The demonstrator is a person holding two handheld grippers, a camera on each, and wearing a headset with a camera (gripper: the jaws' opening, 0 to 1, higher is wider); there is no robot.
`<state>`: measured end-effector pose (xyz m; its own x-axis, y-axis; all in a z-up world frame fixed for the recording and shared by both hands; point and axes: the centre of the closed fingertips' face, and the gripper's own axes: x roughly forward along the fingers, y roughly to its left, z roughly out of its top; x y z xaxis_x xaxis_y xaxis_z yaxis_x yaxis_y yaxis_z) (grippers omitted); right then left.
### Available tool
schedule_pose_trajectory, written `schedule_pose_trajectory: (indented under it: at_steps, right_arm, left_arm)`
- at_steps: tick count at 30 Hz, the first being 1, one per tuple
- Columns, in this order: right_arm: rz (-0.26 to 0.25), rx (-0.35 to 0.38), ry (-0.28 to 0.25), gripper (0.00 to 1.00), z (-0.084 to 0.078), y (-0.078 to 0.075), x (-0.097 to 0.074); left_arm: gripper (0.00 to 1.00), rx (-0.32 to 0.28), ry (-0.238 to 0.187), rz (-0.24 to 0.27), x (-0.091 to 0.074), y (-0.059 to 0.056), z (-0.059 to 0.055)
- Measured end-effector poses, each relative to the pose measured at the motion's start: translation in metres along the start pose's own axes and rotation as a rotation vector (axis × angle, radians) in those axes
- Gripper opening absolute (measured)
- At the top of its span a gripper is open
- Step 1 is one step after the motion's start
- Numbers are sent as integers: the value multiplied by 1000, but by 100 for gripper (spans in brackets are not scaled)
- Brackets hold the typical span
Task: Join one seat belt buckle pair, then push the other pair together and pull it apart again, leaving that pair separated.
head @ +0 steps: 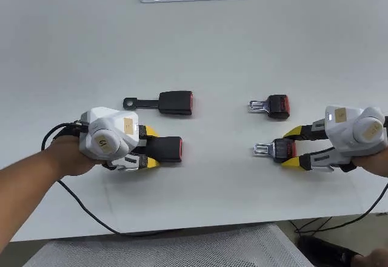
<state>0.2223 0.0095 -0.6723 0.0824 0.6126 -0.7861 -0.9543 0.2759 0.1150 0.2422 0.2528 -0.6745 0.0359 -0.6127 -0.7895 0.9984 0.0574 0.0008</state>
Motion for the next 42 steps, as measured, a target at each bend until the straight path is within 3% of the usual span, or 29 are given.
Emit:
schedule_pose_trajectory:
  at_steps: [19, 42]
  right_arm:
    - [25, -27, -47, 35, 4, -1, 5]
    - [39, -42, -145, 35, 39, 14, 35]
  left_arm:
    - [34, 24, 37, -25, 0, 0, -5]
    - [34, 10, 50, -22, 1, 1, -6]
